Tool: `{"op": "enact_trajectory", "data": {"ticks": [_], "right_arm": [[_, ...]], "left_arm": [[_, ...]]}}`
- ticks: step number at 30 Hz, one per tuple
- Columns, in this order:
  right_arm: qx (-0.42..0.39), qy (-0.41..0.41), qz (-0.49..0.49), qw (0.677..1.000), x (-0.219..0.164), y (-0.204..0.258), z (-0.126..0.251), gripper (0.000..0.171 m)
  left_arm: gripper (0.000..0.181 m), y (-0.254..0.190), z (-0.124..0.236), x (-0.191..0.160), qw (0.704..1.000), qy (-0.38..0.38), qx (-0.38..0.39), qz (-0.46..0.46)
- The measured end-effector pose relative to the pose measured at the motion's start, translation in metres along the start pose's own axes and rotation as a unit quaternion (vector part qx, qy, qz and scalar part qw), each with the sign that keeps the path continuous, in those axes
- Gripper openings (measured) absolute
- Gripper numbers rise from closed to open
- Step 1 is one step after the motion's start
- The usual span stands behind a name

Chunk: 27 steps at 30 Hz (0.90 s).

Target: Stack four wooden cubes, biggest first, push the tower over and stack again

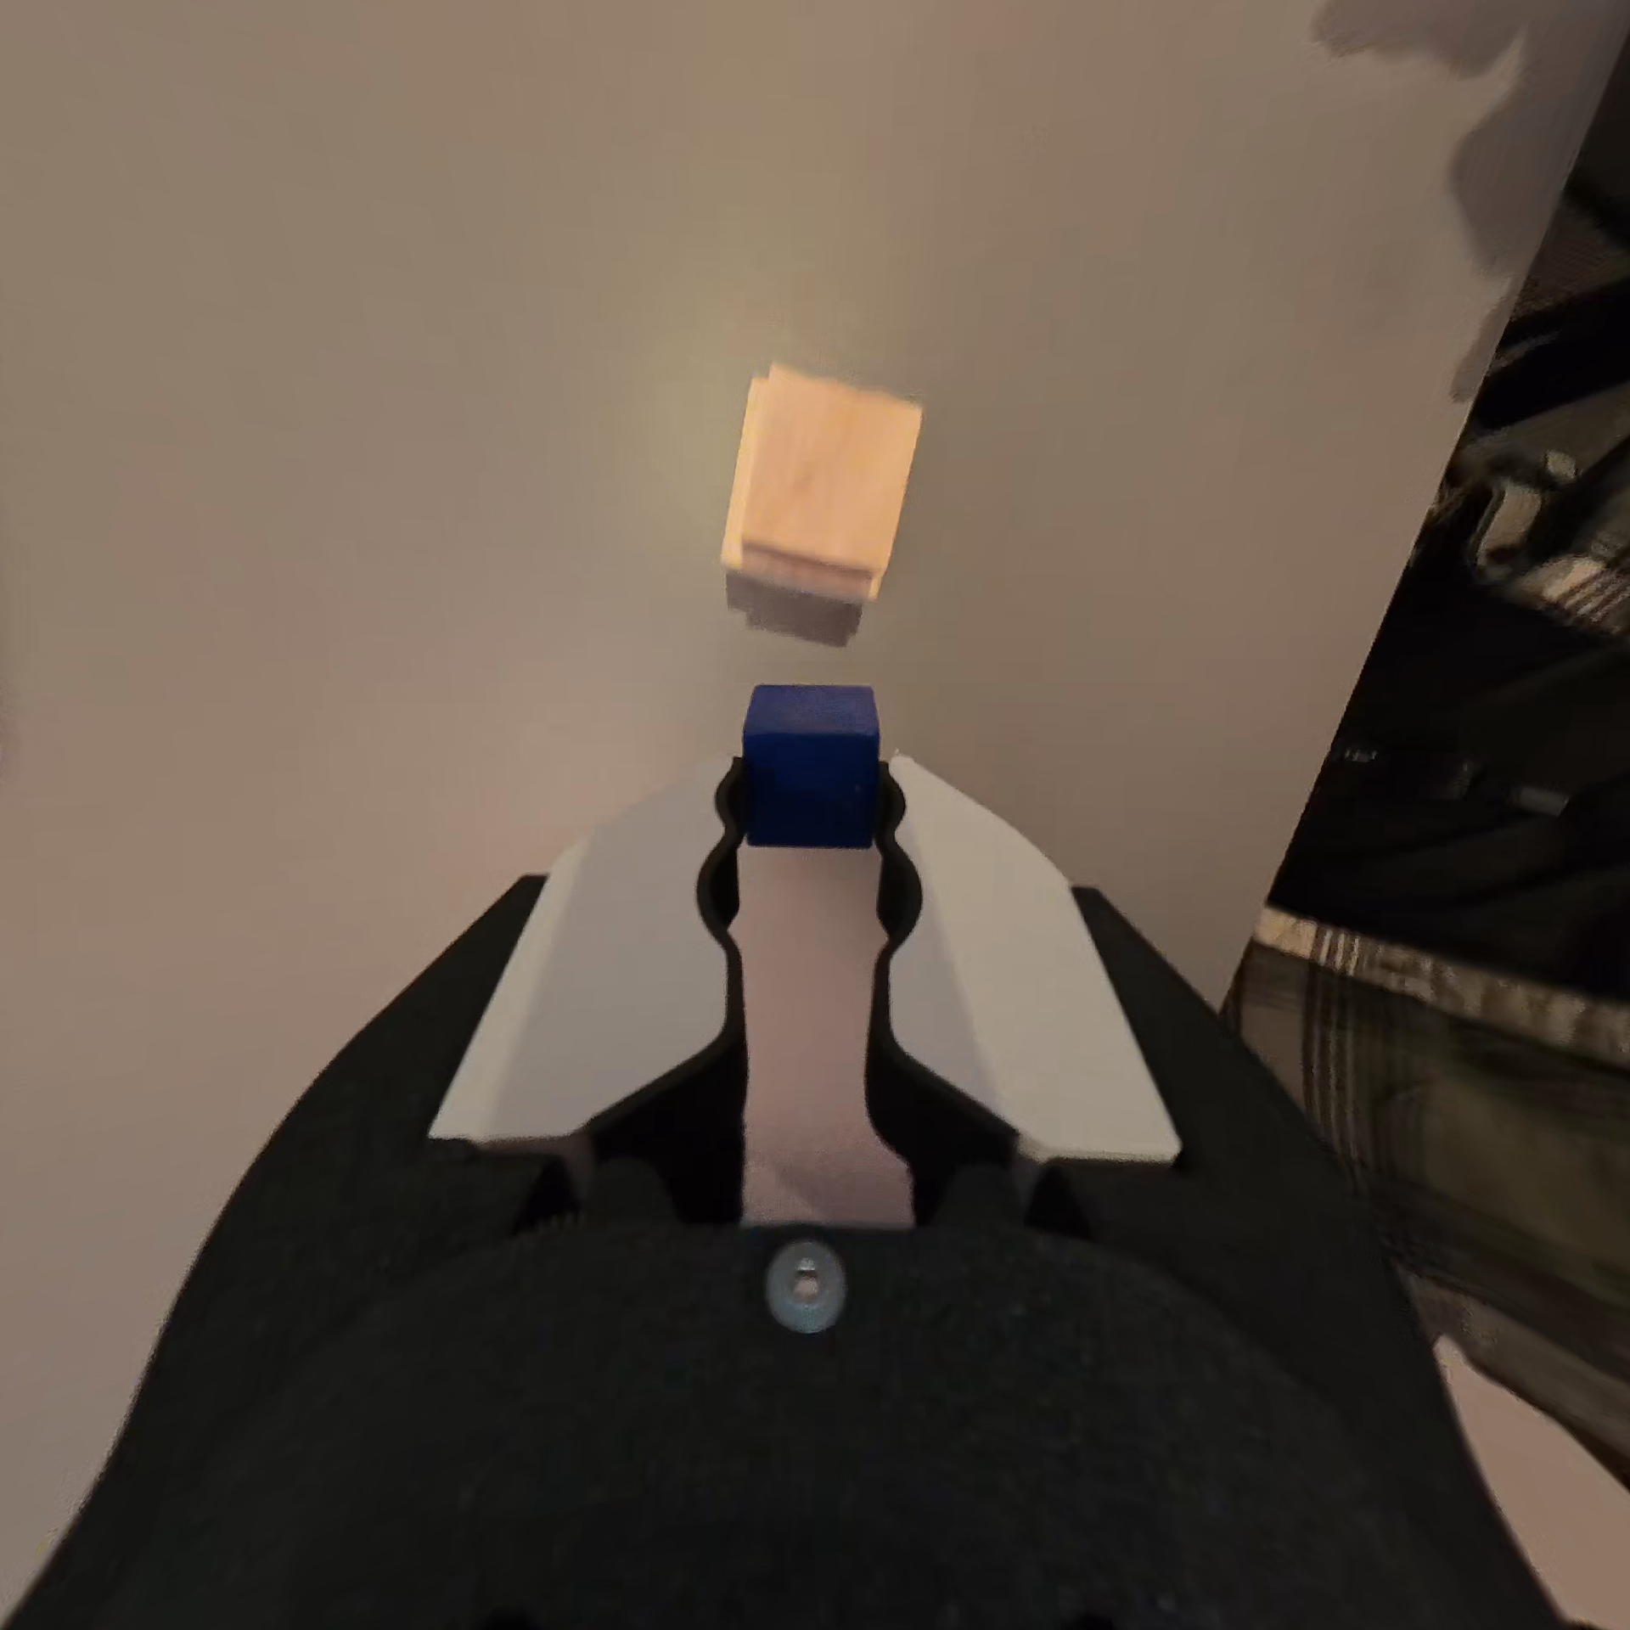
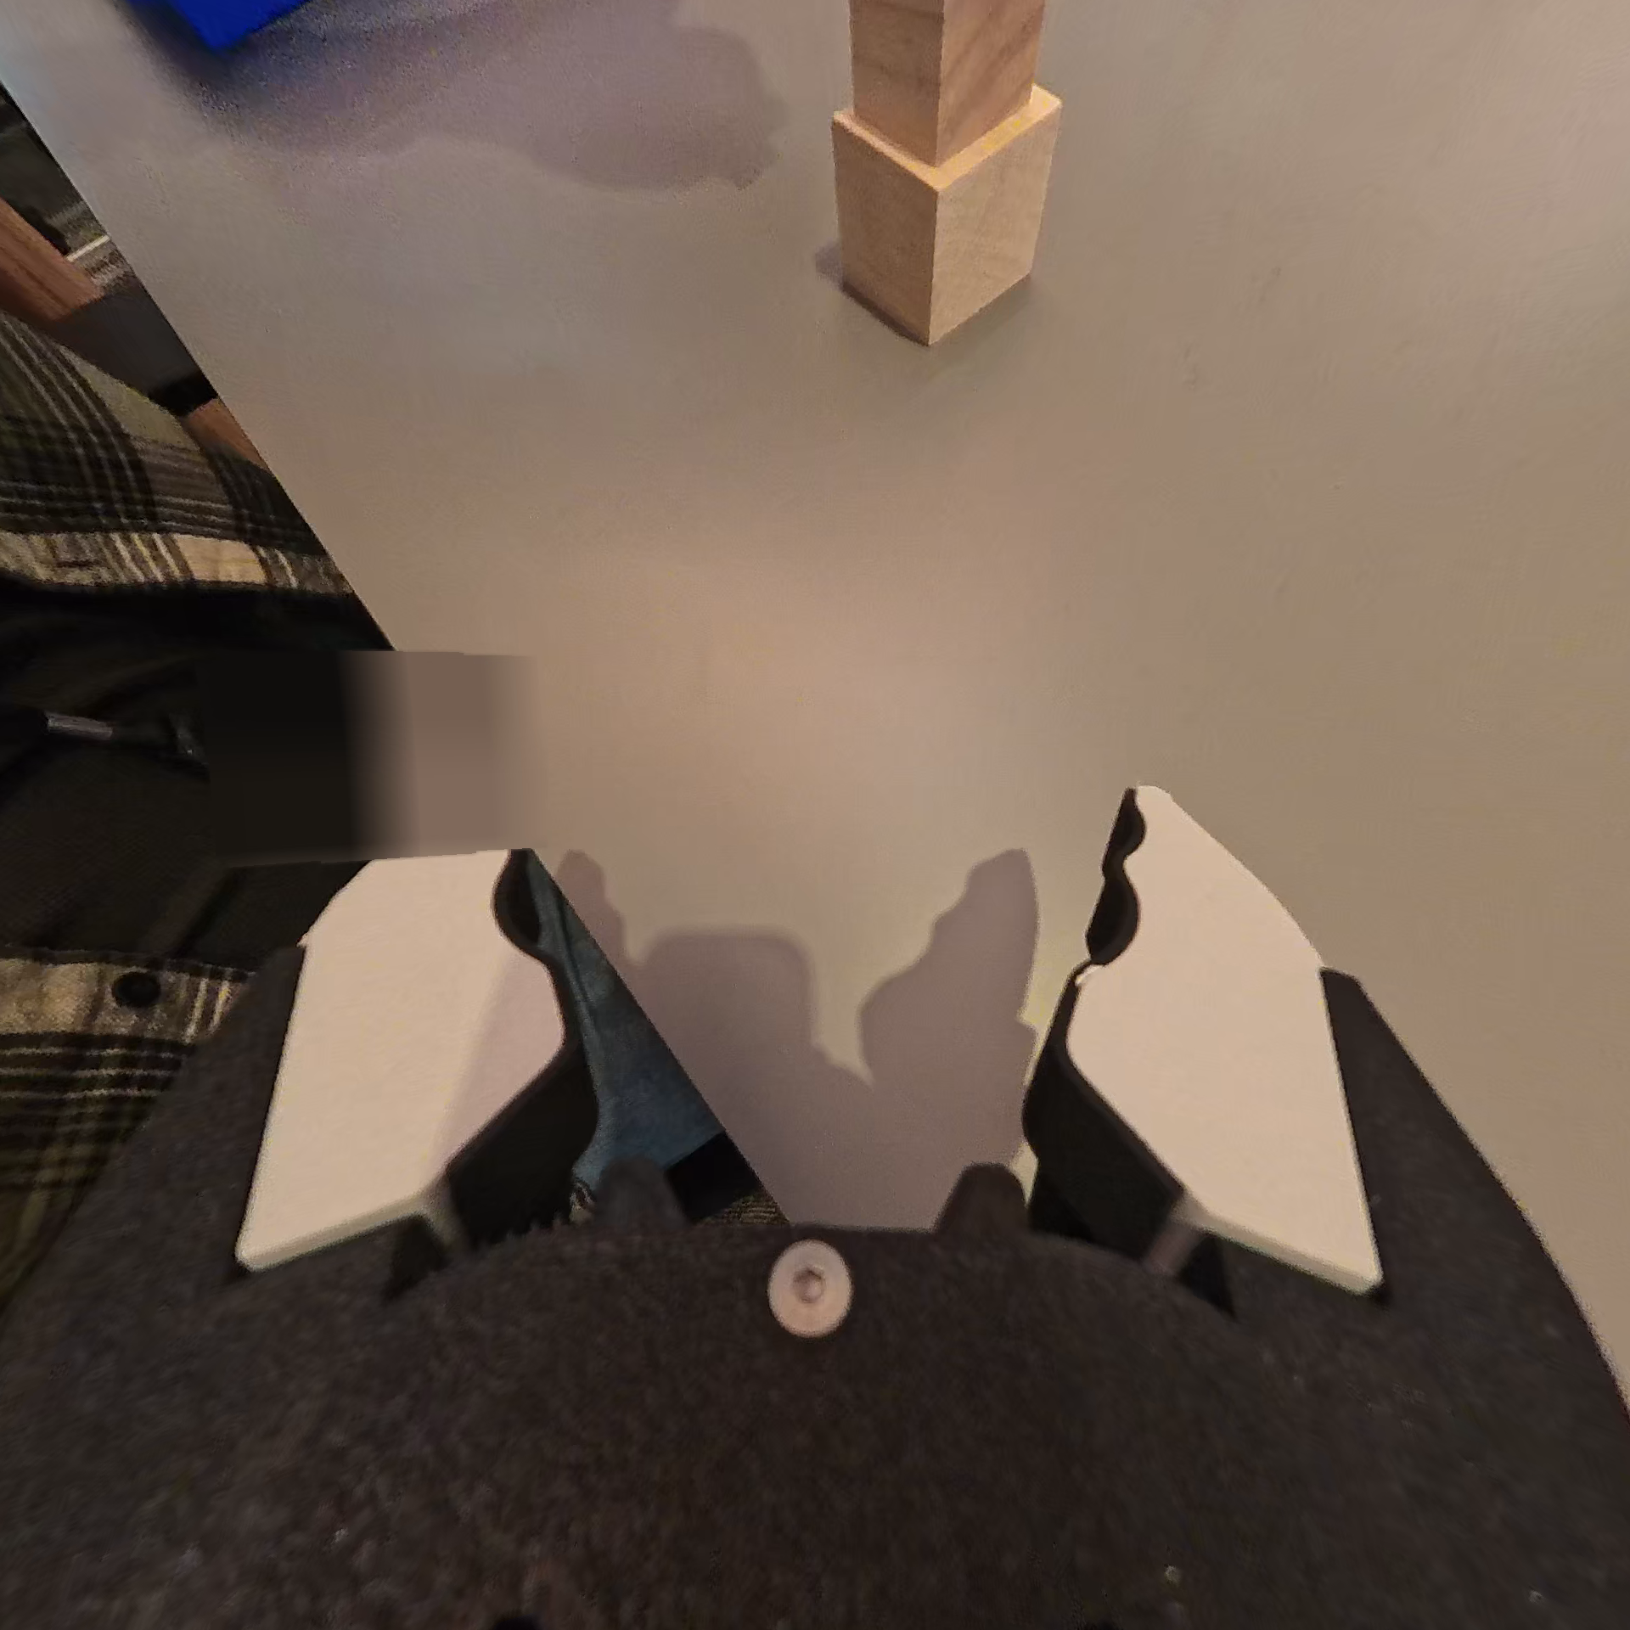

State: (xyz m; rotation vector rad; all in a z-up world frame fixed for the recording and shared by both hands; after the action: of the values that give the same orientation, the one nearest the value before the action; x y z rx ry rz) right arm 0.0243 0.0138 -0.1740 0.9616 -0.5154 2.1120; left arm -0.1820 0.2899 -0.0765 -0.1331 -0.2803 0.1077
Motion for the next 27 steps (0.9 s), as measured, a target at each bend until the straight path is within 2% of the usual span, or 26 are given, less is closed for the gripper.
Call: {"op": "enact_trajectory", "data": {"ticks": [4, 9, 27], "right_arm": [[0.001, -0.003, 0.000, 1.000, -0.002, 0.002, 0.001, 0.121], [-0.003, -0.008, -0.003, 1.000, -0.005, 0.002, 0.008, 0.121], [-0.003, -0.012, -0.015, 1.000, -0.015, -0.002, 0.013, 0.119]], "left_arm": [[0.027, -0.019, -0.016, 0.032, 1.000, 0.023, 0.013, -0.009], [0.027, -0.025, -0.039, 0.050, 0.998, 0.046, 0.029, -0.028], [0.027, -0.027, -0.056, 0.058, 0.988, 0.097, 0.050, -0.105]]}}
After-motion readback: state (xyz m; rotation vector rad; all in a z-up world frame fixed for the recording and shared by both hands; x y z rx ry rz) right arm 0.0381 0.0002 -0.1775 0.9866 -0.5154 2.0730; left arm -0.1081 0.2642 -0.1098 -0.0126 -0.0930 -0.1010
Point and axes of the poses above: each gripper's, where its closed fingertips meet, z back along the fingers, x out of its top, y = z × x across the jaws, the point moved 8 cm from there along z, back along the fingers, and after that the axes turned 12 degrees about z, right-handed, at the moved point
